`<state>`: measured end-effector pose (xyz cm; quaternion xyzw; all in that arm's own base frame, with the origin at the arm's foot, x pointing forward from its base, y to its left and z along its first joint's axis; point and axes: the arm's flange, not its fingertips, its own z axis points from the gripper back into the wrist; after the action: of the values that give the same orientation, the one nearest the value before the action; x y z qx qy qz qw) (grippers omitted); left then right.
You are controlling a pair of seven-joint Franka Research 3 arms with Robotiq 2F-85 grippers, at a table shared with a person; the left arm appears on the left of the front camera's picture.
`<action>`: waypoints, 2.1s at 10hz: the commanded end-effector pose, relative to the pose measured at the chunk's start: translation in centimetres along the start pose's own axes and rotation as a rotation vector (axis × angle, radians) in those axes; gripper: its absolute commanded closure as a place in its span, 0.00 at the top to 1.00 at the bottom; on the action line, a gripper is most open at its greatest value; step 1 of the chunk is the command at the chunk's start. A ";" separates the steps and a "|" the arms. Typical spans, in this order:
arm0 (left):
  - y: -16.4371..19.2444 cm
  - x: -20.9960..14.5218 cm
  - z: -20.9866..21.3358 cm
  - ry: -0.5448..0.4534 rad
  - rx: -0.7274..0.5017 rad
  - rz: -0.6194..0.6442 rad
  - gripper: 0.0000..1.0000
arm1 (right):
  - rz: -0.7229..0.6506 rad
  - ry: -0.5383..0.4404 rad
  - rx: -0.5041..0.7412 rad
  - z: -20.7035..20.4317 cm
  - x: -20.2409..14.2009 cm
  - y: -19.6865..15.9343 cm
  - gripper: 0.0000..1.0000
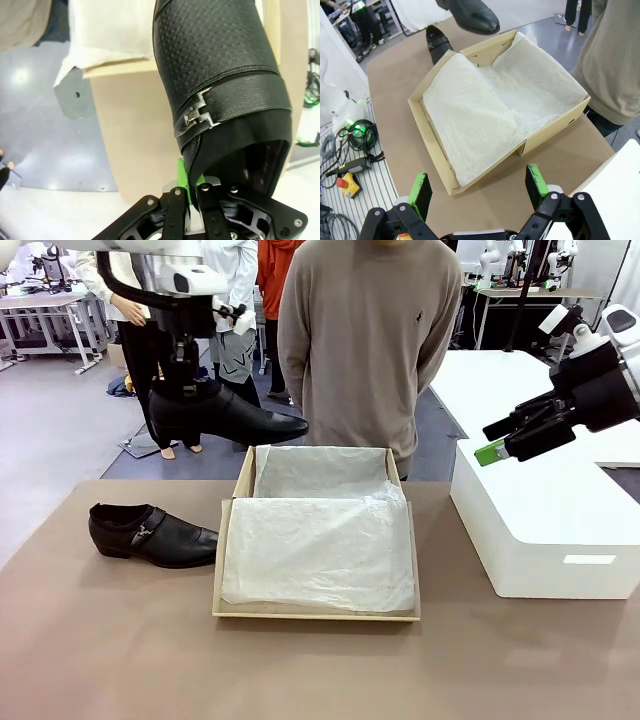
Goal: Pack the shoes into the box.
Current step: Place one shoe of the Shoes into the Shoes Box.
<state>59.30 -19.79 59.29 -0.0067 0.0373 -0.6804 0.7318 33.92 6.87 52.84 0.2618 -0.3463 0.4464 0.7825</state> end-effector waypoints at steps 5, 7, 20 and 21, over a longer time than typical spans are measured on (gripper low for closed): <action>0.6 8.4 -0.7 -0.039 -0.004 -0.060 0.00 | 0.025 -0.030 0.009 -0.2 0.2 -0.4 1.00; 0.8 10.3 -1.5 -0.054 -0.023 -0.053 0.00 | 0.025 -0.030 0.009 -0.2 0.2 -0.4 1.00; 2.0 13.1 -5.4 -0.086 0.047 -0.064 0.00 | 0.025 -0.030 0.009 -0.2 0.2 -0.4 1.00; 2.2 13.1 -6.0 -0.082 0.038 -0.066 0.00 | 0.025 -0.030 0.009 -0.2 0.2 -0.4 1.00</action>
<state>62.09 -32.45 52.41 -0.0221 -0.0051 -0.7041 0.7098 33.92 6.84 52.92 0.2620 -0.3463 0.4469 0.7822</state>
